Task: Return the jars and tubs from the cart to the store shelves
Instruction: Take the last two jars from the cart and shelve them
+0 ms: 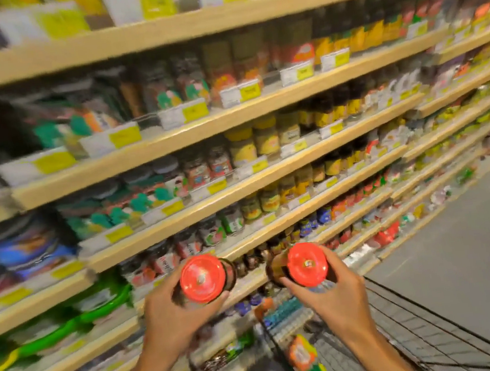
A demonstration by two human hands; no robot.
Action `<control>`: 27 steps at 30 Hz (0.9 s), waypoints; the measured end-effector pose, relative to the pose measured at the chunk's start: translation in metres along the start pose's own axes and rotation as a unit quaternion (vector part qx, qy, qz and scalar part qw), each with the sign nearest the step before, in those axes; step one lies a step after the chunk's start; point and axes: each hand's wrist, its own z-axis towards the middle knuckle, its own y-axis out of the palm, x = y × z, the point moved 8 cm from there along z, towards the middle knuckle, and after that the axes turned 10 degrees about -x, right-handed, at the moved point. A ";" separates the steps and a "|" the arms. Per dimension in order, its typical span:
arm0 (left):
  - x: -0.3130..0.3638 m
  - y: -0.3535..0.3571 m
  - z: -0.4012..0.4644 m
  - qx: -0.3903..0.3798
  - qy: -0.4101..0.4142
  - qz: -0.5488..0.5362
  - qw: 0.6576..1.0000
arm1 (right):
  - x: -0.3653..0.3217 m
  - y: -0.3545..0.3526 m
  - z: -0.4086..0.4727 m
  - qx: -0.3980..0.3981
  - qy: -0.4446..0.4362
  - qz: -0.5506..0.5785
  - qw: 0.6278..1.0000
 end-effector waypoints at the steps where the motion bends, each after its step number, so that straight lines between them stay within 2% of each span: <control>1: -0.008 -0.017 -0.006 0.011 -0.005 0.011 1.000 | -0.013 0.013 0.001 -0.006 -0.017 0.000 1.000; 7: -0.057 -0.134 -0.063 0.068 -0.032 0.016 0.997 | -0.079 0.124 -0.012 -0.087 -0.051 0.005 0.995; 14: -0.112 -0.279 -0.165 0.163 -0.043 0.014 0.986 | -0.180 0.265 -0.061 -0.196 -0.067 0.085 0.975; 17: -0.137 -0.330 -0.204 0.210 -0.063 0.004 0.976 | -0.215 0.318 -0.083 -0.215 -0.066 0.111 0.968; 27: -0.151 -0.441 -0.284 0.341 -0.091 0.022 0.935 | -0.303 0.430 -0.112 -0.287 -0.196 0.119 0.930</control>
